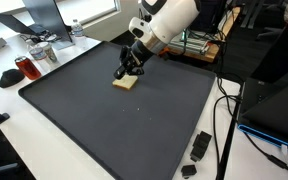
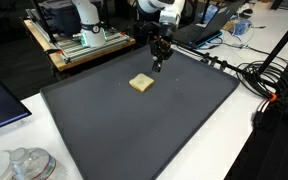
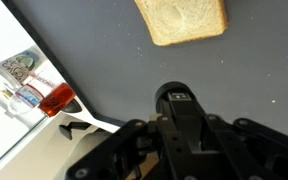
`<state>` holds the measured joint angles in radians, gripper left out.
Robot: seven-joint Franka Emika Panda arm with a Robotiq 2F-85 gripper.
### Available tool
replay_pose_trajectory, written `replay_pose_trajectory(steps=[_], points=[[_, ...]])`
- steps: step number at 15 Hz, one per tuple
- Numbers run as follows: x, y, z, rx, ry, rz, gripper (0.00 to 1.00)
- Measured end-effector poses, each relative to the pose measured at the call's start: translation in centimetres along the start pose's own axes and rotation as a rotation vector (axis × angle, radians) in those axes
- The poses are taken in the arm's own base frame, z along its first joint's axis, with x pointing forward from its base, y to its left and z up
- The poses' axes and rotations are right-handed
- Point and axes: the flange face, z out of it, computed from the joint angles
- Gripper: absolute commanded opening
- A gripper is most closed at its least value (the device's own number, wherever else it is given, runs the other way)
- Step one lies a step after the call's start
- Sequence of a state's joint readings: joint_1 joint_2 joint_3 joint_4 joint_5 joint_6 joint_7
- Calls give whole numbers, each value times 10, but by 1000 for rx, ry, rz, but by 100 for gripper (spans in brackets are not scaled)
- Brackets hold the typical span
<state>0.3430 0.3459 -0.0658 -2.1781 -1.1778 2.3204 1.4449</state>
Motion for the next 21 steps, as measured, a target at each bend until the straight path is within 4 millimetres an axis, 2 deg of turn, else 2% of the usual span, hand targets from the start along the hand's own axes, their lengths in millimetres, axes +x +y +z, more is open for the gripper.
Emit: replay_pose_trajectory(steps=[5,12,21], points=[[-11,-24,-15,-117,60,-59,5],[-26,-43,-6,-244,125,-108,5],[-41,-54,3,-328,175,-122,5]])
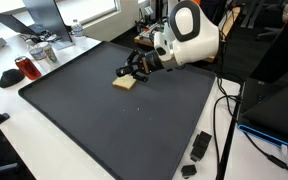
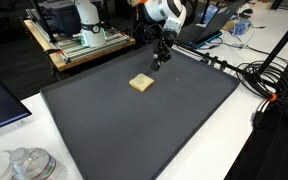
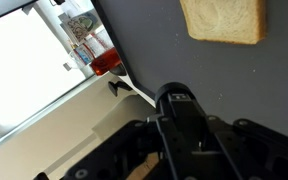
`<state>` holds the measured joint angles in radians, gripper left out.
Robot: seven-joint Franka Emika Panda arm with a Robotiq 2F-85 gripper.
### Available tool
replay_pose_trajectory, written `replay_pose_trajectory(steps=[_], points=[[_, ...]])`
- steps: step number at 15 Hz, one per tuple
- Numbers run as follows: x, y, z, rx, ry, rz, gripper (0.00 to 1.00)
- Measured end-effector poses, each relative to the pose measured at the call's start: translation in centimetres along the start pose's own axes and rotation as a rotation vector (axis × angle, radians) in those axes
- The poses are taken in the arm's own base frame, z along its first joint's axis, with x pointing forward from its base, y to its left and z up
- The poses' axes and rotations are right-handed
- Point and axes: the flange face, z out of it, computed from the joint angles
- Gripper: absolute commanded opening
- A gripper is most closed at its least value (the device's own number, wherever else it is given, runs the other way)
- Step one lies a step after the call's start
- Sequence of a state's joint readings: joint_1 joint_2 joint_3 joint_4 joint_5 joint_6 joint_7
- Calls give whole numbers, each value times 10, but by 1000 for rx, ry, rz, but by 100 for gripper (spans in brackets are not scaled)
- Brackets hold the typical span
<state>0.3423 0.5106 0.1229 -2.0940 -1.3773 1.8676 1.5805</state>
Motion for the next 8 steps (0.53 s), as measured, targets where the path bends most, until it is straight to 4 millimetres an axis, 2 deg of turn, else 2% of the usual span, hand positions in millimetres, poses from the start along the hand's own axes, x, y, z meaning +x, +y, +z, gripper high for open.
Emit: replay_pose_trajectory(steps=[4,8], points=[[6,1,-2,18,-5,16,5],[25,19,13,65,-61,58,5]])
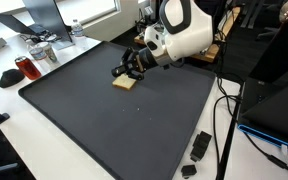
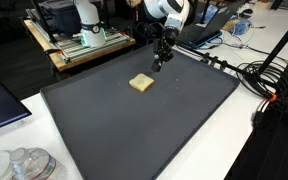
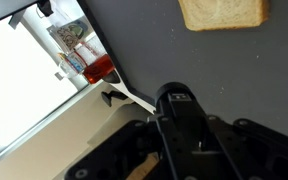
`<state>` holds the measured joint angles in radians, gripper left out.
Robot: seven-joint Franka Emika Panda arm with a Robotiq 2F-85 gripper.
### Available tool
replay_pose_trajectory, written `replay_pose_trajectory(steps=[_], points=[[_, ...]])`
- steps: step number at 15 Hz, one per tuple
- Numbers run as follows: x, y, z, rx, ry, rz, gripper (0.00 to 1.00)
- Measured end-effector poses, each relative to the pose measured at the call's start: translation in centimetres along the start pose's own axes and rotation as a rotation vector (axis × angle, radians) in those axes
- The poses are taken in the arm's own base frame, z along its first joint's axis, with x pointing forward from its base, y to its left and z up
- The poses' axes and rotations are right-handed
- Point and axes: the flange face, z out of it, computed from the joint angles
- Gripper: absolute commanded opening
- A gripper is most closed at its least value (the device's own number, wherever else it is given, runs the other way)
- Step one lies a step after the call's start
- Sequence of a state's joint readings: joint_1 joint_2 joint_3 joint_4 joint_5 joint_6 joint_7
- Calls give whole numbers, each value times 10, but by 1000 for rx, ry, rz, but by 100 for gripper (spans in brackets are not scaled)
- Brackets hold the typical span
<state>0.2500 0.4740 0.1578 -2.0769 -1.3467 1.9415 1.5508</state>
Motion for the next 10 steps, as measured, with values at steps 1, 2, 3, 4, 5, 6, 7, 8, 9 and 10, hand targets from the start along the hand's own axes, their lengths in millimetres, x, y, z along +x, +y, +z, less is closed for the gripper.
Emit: replay_pose_trajectory(steps=[1,2,3,4,5,6,7,8,9,10], points=[[7,7,5,18,-21,13,5],[14,15,10,38,-46,26,5],[20,23,14,58,-69,37,5],[26,30,18,82,-95,47,5],[32,37,21,107,-120,54,5],[37,44,25,133,-145,61,5],[42,50,28,158,-171,68,5],[46,56,32,182,-196,75,5],[50,62,35,206,-222,81,5],[53,68,40,232,-249,86,5]])
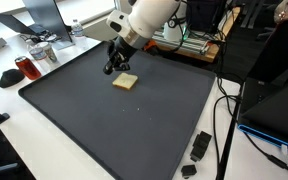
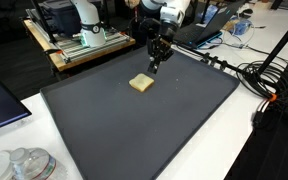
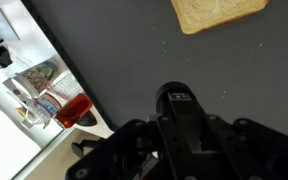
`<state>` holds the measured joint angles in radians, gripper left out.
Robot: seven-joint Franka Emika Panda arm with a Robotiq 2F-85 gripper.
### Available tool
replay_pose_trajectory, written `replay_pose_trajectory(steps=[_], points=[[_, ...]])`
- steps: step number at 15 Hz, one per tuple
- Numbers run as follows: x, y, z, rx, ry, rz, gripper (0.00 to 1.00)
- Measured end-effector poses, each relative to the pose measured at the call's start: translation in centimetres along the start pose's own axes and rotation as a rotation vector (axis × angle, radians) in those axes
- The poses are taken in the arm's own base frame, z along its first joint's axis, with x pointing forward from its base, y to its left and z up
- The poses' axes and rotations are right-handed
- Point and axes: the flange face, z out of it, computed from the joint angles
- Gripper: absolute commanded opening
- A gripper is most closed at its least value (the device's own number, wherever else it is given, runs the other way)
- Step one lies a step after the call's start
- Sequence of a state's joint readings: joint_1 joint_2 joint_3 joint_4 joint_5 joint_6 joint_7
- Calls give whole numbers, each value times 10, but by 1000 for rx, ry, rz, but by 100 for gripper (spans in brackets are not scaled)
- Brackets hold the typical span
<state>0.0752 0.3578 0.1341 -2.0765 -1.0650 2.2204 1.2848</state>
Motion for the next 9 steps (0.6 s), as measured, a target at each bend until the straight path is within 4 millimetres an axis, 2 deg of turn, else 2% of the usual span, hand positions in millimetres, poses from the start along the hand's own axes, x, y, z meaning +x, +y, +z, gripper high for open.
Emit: replay_pose_trajectory(steps=[5,9], points=[[20,28,12,118,-128,24,5],[28,44,23,193,-226,30,5]])
